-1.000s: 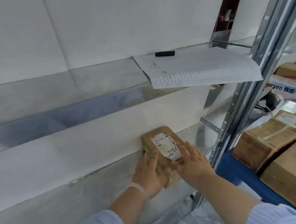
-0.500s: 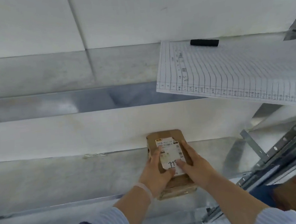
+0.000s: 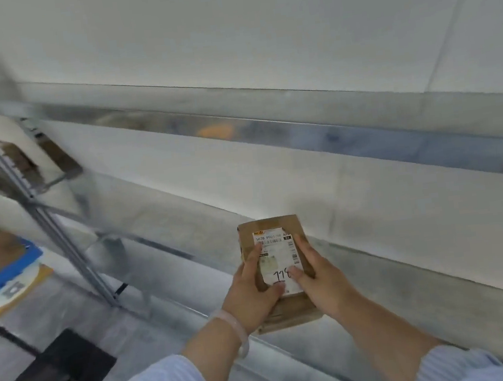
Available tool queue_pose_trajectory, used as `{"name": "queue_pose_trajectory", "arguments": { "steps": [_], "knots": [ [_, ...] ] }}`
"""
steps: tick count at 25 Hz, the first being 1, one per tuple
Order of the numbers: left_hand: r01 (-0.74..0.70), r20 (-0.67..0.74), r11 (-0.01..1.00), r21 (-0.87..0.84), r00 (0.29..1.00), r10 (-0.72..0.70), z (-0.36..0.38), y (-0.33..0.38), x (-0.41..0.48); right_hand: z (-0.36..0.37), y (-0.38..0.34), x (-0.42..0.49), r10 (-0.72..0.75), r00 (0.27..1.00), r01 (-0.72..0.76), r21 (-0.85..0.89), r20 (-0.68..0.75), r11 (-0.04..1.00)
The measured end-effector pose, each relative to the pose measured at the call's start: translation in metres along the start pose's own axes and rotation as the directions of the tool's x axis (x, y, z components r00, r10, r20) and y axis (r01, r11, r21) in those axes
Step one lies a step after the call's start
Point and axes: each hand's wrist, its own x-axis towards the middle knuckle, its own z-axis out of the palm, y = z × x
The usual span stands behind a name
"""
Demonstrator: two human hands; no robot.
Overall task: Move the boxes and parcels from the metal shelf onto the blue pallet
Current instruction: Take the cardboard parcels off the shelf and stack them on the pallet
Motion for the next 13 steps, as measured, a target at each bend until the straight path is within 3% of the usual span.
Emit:
{"name": "queue_pose_trajectory", "arguments": {
  "steps": [6,13],
  "knots": [
    [0.139,-0.343,0.989,-0.040,0.928,-0.144,-0.202,-0.086,-0.090,0.202,-0.138,0.020,-0.196,0.935,0.204,0.006,0.295,0.979],
    [0.240,-0.595,0.955,-0.177,0.746,-0.298,-0.368,-0.175,-0.208,0.407,-0.255,-0.007,-0.332,0.766,0.382,0.025,0.551,0.924]
  ]
}}
